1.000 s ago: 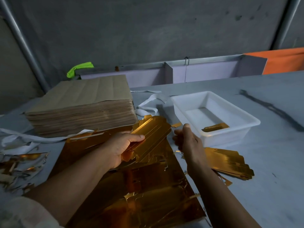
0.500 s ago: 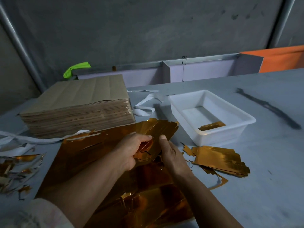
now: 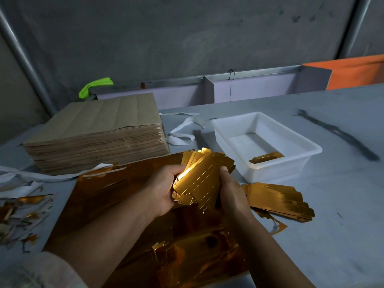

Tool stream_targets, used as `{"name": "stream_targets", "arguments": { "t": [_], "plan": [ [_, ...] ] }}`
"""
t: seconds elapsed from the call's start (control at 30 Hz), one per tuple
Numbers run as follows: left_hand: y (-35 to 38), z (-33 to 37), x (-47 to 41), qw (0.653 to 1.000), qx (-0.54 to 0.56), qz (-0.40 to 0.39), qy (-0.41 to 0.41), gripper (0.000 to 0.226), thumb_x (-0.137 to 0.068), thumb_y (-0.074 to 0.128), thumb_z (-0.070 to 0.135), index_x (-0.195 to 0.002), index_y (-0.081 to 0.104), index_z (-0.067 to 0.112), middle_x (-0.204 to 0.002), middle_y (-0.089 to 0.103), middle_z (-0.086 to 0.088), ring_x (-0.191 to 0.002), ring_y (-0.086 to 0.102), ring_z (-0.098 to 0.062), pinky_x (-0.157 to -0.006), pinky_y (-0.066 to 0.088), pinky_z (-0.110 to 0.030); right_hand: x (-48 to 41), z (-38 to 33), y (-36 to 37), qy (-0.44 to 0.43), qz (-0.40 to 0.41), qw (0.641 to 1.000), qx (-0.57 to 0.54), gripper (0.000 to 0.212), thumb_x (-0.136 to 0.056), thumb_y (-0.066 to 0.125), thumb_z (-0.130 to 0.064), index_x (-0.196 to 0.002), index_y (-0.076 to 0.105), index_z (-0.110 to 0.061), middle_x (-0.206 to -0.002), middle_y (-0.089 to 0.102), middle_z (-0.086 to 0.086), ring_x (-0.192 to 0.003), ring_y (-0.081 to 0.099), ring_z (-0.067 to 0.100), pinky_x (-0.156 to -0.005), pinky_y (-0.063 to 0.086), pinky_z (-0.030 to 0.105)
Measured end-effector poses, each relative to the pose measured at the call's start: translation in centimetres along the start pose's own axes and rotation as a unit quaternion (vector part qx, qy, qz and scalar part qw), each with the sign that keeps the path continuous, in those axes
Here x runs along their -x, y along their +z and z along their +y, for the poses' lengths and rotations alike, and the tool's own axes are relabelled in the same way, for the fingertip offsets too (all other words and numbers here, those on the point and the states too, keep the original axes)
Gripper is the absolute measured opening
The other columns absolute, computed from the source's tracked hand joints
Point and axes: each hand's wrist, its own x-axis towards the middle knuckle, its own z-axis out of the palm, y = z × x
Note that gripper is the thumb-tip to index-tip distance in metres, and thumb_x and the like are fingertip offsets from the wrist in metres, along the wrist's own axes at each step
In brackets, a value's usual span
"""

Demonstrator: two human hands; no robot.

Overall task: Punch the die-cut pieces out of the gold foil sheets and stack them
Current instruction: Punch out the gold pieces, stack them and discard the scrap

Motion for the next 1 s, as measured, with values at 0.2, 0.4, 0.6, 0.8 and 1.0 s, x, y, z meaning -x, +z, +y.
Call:
{"name": "stream_targets", "arguments": {
  "t": [0.2,0.4,0.6,0.8,1.0],
  "plan": [
    [-0.1,0.0,0.0,0.999,-0.027,0.022,-0.003,0.028,-0.097,0.054,0.036,-0.107,0.065,0.013,-0.082,0.076,-0.011,-0.078,0.071,-0.028,-0.064,0.054,-0.036,0.1,-0.2,0.0,-0.011,0.006,0.996,0.084,0.067,-0.099,0.026,-0.064,-0.151,0.035,-0.023,-0.145,0.052,0.011,-0.126,0.054,0.036,-0.105,0.045,0.056],
    [-0.5,0.2,0.6,0.996,-0.077,0.033,0.000,0.024,-0.098,0.054,0.034,-0.105,0.064,0.014,-0.077,0.075,-0.008,-0.074,0.073,-0.026,-0.065,0.056,-0.039,0.2,-0.2,0.0,-0.035,0.007,0.995,0.090,0.069,-0.095,0.027,-0.069,-0.147,0.041,-0.025,-0.142,0.053,0.011,-0.124,0.055,0.034,-0.104,0.045,0.057],
    [0.2,-0.1,0.9,0.995,-0.102,0.014,-0.005,0.040,-0.100,0.044,0.045,-0.118,0.063,0.015,-0.107,0.071,-0.015,-0.100,0.067,-0.033,-0.091,0.052,-0.051,0.5,0.2,0.3,-0.074,-0.033,0.990,0.119,0.080,-0.087,0.033,-0.073,-0.147,0.039,-0.021,-0.148,0.048,0.009,-0.133,0.048,0.031,-0.098,0.040,0.040],
    [0.2,-0.2,0.6,0.992,-0.124,-0.013,-0.015,0.064,-0.093,0.038,0.066,-0.141,0.049,0.025,-0.142,0.053,-0.015,-0.130,0.049,-0.036,-0.106,0.040,-0.056,0.8,0.5,0.6,-0.108,-0.052,0.991,0.063,0.028,-0.087,0.052,-0.060,-0.101,0.053,-0.035,-0.103,0.063,-0.014,-0.090,0.062,0.006,-0.071,0.051,0.026],
    [-0.3,-0.3,0.7,0.994,-0.048,-0.088,-0.044,0.058,-0.091,0.043,0.064,-0.126,0.059,0.021,-0.120,0.067,-0.014,-0.108,0.064,-0.032,-0.076,0.054,-0.042,0.8,0.2,0.3,-0.100,-0.018,0.995,0.008,0.017,-0.098,0.049,-0.048,-0.107,0.055,-0.035,-0.108,0.066,-0.003,-0.103,0.063,0.022,-0.077,0.053,0.038]
  ]
}}
